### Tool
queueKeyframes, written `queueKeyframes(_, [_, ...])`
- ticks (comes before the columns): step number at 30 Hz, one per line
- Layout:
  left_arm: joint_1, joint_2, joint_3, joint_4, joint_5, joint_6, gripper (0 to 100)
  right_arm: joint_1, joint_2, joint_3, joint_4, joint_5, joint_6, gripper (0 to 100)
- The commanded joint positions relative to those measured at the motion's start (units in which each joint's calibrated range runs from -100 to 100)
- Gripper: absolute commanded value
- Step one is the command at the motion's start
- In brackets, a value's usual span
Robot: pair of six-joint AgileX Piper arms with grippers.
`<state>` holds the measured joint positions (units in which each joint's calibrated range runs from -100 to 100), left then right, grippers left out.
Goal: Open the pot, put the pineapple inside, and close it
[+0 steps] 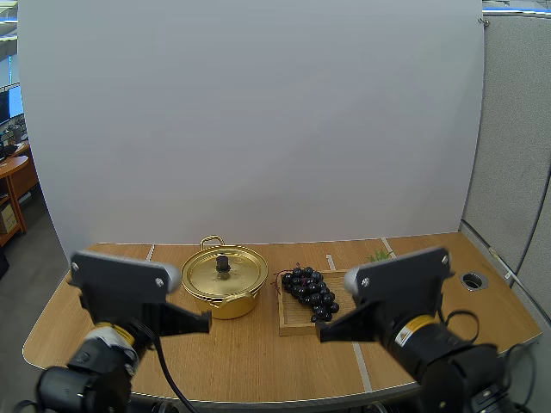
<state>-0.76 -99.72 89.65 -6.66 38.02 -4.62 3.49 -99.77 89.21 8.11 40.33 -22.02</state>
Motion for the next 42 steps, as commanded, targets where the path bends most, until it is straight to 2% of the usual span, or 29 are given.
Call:
queueKeyframes(1, [0.03,-0.28,-8.95,0.06,6.20,-0.14,0,-0.16,-0.23,-7.37,-0.31,5.40,-0.27,0])
queueKeyframes(9, [0.03,-0.28,-20.59,0.06,13.59,-0.14,0,-0.16,-0.23,-17.47,-0.31,14.75,-0.27,0])
queueKeyframes(14, [0.03,-0.28,-25.71,0.06,22.71,-0.14,0,-0.16,-0.23,-21.86,-0.31,22.34,-0.27,0])
queueKeyframes(24, [0.03,-0.28,-31.04,0.06,35.98,-0.14,0,-0.16,-0.23,-27.89,0.16,48.98,0.23,0])
queueKeyframes(31, [0.03,1.32,-31.20,0.06,35.44,-0.09,0,-0.16,-0.23,-28.00,-0.51,52.61,3.24,0])
queueKeyframes(35, [0.03,7.92,-31.39,0.06,32.88,-0.09,0,-0.16,2.36,-28.00,-2.97,52.77,3.73,0])
queueKeyframes(42, [0.03,24.11,-34.39,0.06,26.73,2.00,0,-0.16,13.14,-28.00,-5.42,50.29,3.74,0])
